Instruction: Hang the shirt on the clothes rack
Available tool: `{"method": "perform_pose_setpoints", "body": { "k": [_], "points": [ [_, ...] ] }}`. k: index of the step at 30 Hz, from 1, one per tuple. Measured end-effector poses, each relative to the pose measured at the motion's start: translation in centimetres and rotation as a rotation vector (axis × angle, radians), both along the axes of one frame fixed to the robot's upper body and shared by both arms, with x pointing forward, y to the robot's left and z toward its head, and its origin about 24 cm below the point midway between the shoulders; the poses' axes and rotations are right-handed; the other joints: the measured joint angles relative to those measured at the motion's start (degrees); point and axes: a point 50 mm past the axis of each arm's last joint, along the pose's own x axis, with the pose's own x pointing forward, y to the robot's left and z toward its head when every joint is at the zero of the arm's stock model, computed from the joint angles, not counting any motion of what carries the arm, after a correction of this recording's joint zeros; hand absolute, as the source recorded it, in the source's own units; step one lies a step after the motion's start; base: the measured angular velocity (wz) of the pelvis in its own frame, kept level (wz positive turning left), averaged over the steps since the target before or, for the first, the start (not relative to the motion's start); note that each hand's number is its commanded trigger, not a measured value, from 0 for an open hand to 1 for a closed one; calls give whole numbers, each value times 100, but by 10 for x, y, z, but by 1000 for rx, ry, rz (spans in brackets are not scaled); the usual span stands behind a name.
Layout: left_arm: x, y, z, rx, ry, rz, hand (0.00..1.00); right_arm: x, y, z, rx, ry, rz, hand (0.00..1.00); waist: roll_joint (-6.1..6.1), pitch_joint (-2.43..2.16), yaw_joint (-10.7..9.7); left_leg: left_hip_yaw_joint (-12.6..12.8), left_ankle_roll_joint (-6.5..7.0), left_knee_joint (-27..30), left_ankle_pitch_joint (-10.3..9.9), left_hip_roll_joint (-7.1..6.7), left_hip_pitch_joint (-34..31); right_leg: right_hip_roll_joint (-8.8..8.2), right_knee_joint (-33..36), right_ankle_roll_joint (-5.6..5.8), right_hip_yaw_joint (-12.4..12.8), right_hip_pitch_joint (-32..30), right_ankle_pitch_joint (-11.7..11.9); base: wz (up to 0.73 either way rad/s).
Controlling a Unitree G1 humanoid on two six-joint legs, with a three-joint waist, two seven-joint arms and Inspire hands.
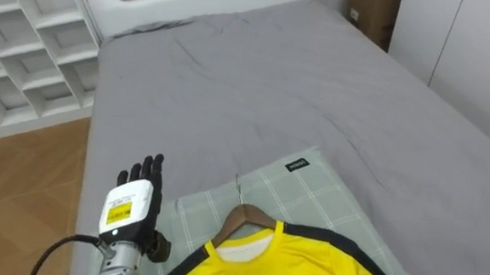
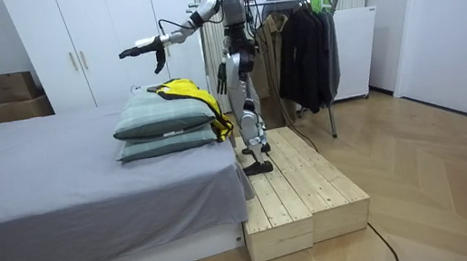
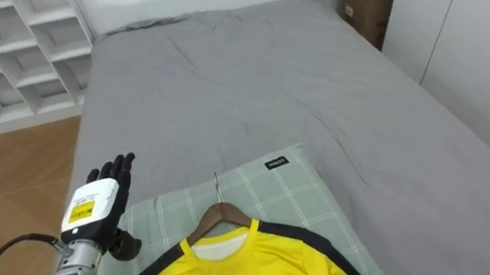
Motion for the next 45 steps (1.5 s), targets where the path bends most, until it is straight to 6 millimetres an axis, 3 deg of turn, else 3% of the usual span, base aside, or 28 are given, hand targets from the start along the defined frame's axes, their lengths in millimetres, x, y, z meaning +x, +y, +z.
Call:
{"method": "perform_pose_setpoints", "body": {
  "k": [6,12,16,18,33,45],
  "points": [
    [-4,6,-10,-128,57,64,0,9,1,2,-19,-15,21,0,-37,24,-23,42,-5,-13,7,14,-81,1,1,-2,-6,-86,1,-1],
    [-1,11,-20,-177,162,103,0,15,5,3,-10,-23,33,0,-155,101,-32,130,8,-21,17,36,-194,-2,71,-2,56,-254,1,-5],
    [1,7,-24,-205,252,83,0,18,10,2,-6,-4,53,0,-174,102,-44,153,8,24,17,42,-304,2,76,-2,55,-342,6,0],
    [0,6,-28,-211,295,73,0,18,13,2,0,-3,60,0,-177,103,-69,363,12,19,19,83,-310,4,76,-1,37,-342,6,4],
    [-7,-6,-42,-223,530,-41,0,17,14,1,-9,24,89,0,-174,100,-58,372,17,18,24,90,-278,6,83,-1,44,-313,6,0],
    [-12,-3,-48,-220,589,-20,0,22,13,3,-14,18,92,0,-113,61,-49,372,17,26,24,90,-240,3,85,-2,49,-285,6,0]
  ]
}}
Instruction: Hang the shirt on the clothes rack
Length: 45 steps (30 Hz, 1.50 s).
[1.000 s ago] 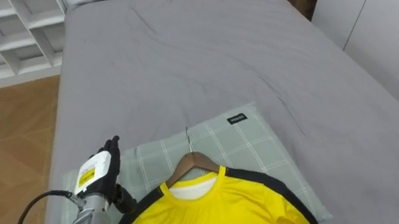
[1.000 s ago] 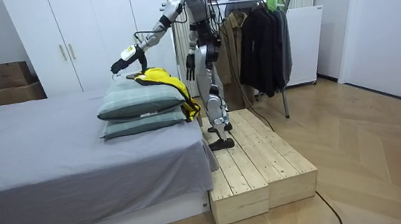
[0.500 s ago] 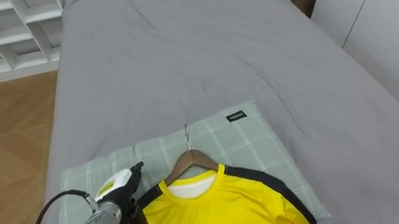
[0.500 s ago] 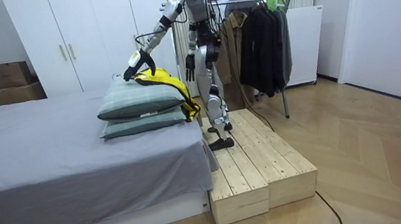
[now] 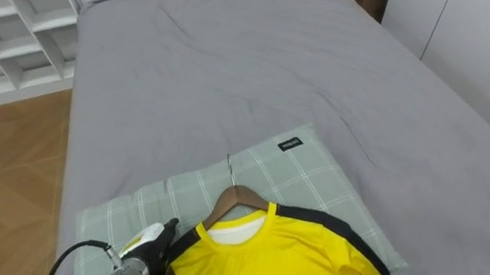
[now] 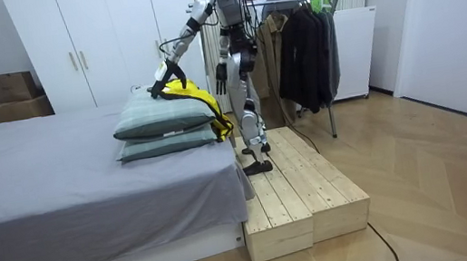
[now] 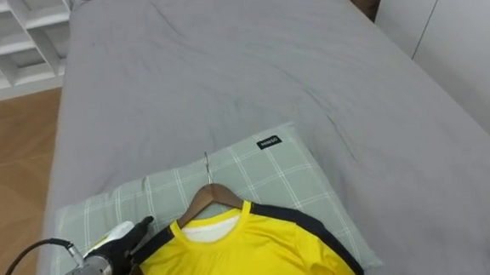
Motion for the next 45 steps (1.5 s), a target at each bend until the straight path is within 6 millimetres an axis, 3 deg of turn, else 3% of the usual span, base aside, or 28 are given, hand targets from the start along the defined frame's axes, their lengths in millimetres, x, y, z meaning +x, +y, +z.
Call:
{"method": "perform_pose_setpoints", "body": {
  "k": [12,24,31,36,38,45],
  "points": [
    [-8,-2,-9,5,15,26,0,-7,-1,-2,8,9,-55,0,24,-18,14,39,5,-26,24,9,155,0,101,1,60,89,-1,-1],
    [-10,7,-9,15,-97,138,0,-4,1,-2,12,3,-56,0,-202,-4,-3,191,-14,-181,281,40,-236,3,247,-26,178,-487,15,-4],
    [-11,9,-10,-15,-122,176,0,0,5,-1,13,-5,-37,0,-252,31,-1,202,-18,-114,310,81,-455,33,300,-59,182,-714,54,0],
    [-5,7,-4,-17,-144,172,0,13,9,3,10,-30,-4,0,-220,95,0,200,-31,-84,323,95,-615,39,385,-70,174,-900,66,0],
    [0,6,0,-14,-164,175,0,19,12,4,17,-43,6,0,-220,147,-3,200,-33,-90,343,94,-662,37,403,-70,172,-955,66,0],
    [2,6,3,-12,-195,186,0,22,15,5,26,-52,-5,0,-219,155,-15,201,-34,-75,359,96,-836,36,459,-72,174,-1151,67,0]
  ]
}}
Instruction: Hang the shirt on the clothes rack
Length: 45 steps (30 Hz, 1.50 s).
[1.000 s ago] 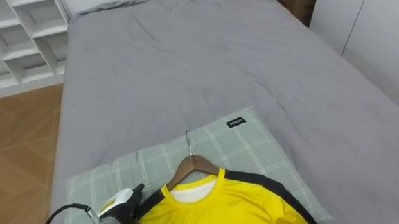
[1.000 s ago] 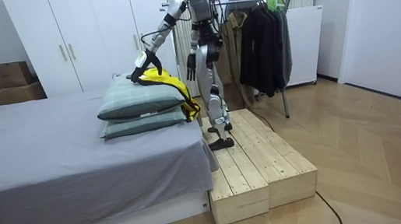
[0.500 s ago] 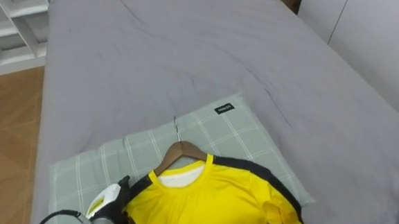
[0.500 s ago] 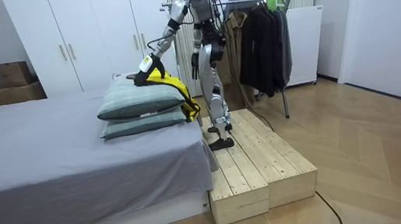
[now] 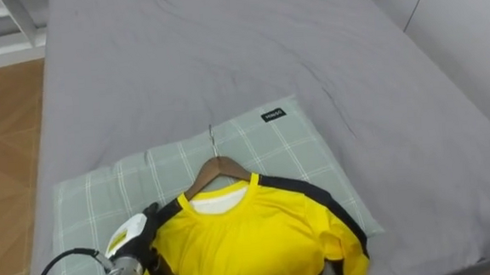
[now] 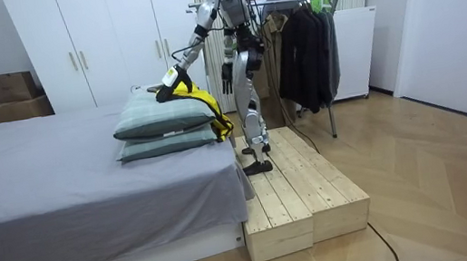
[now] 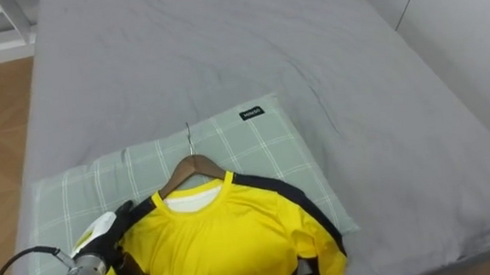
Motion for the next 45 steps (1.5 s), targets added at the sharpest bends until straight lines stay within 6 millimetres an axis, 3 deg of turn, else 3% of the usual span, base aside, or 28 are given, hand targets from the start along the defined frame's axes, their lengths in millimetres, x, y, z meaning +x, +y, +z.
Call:
{"method": "perform_pose_setpoints", "body": {
  "k": [8,12,14,15,16,17,18,21,22,28,45],
  "points": [
    [1,0,1,0,-13,0,0,2,0,1,2,-12,-4,0,3,7,4,2,1,53,-1,3,-84,-3,55,-1,5,-98,1,0],
    [5,-1,5,4,-33,2,0,2,0,1,0,-14,-5,0,2,79,13,2,2,74,4,4,-127,-2,113,-1,7,-157,1,0],
    [6,-1,6,6,-39,4,0,2,0,1,-2,-13,-6,0,3,80,10,2,3,81,24,3,-172,-3,136,-1,8,-207,1,0],
    [6,-1,6,7,-40,4,7,2,0,1,-4,-13,-7,0,3,80,9,2,1,86,29,4,-189,-3,148,-1,8,-229,1,0],
    [6,-1,6,7,-41,4,21,2,0,1,-4,-13,-7,0,3,79,9,2,-1,85,34,4,-197,-3,157,-1,9,-245,1,0],
    [6,-1,6,7,-42,5,45,2,0,1,-4,-13,-7,0,4,79,9,2,-2,85,35,5,-198,-3,164,-1,9,-250,1,0],
    [6,-1,6,7,-42,5,62,2,0,1,-4,-14,-7,0,4,79,9,2,-2,85,36,5,-197,-3,166,-2,9,-250,1,0],
    [6,0,6,12,-50,13,82,2,0,1,-4,-17,-7,0,3,79,14,10,-2,84,36,5,-198,-6,194,-2,11,-270,1,0],
    [6,1,7,19,-62,21,100,3,0,1,-4,-18,-7,0,3,79,18,20,-1,79,37,4,-201,-12,228,-2,12,-295,1,0],
    [12,9,16,51,-109,43,100,3,0,1,-3,-18,-8,0,2,79,19,37,4,75,39,-2,-196,-21,230,-1,22,-297,0,0],
    [12,1,13,37,-83,-10,100,4,1,1,-3,-19,-3,0,-26,63,15,66,14,77,65,-5,-199,-25,225,4,51,-306,-4,0]
  ]
}}
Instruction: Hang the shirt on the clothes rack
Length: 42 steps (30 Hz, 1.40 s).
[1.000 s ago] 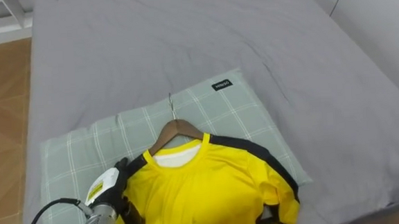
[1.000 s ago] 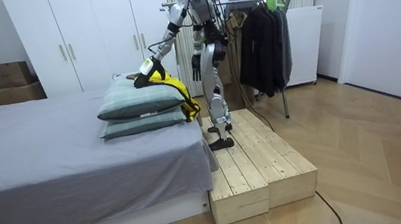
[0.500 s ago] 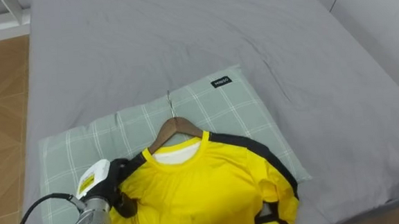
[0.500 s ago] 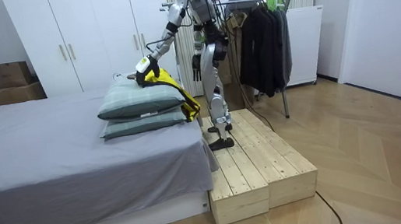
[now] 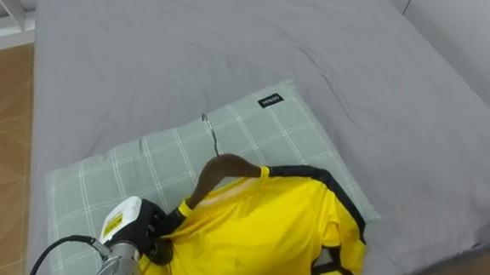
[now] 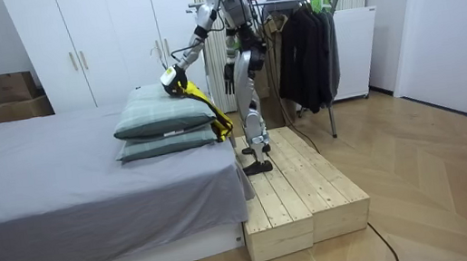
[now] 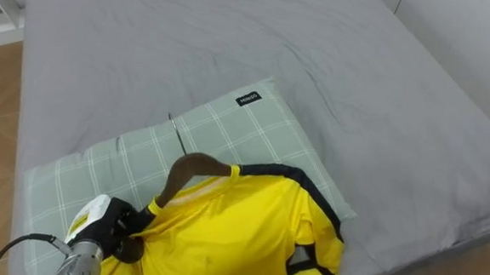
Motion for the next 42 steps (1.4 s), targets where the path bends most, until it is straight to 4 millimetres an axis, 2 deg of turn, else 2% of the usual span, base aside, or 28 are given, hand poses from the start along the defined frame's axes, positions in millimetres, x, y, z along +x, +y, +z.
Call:
{"method": "perform_pose_setpoints", "body": {
  "k": [12,27,30,32,38,40,42],
  "points": [
    [-1,-1,-2,-2,16,-11,100,-1,0,0,-2,4,8,0,-7,-4,-4,9,3,13,17,0,11,0,23,0,14,7,0,0],
    [-7,0,-9,-16,62,-6,100,-2,0,-1,-7,18,15,0,-84,-47,13,77,5,-54,19,4,260,14,-17,15,112,213,-9,-2],
    [-8,0,-10,-38,67,6,100,-3,-1,-1,-10,20,13,0,-87,-80,15,72,5,-41,19,7,260,18,-26,16,102,228,-5,0],
    [-11,0,-13,-59,84,13,100,-4,-2,-1,-12,23,12,0,-61,-166,15,65,5,-43,19,10,278,25,-108,23,96,290,35,0],
    [-21,-2,-23,-103,131,14,100,-8,-3,-3,-8,29,3,0,-44,-212,30,54,7,-220,18,-9,740,22,-319,35,81,780,61,2],
    [-29,-2,-29,-117,146,4,100,-15,-8,-4,-3,30,-34,0,9,-292,29,52,-1,-311,23,-8,919,28,-414,36,75,961,59,0],
    [-33,-3,-31,-126,137,-3,100,-22,-13,-5,-6,31,-65,0,62,-337,20,43,-3,-317,23,-5,973,30,-420,32,52,1017,51,4]
  ]
}}
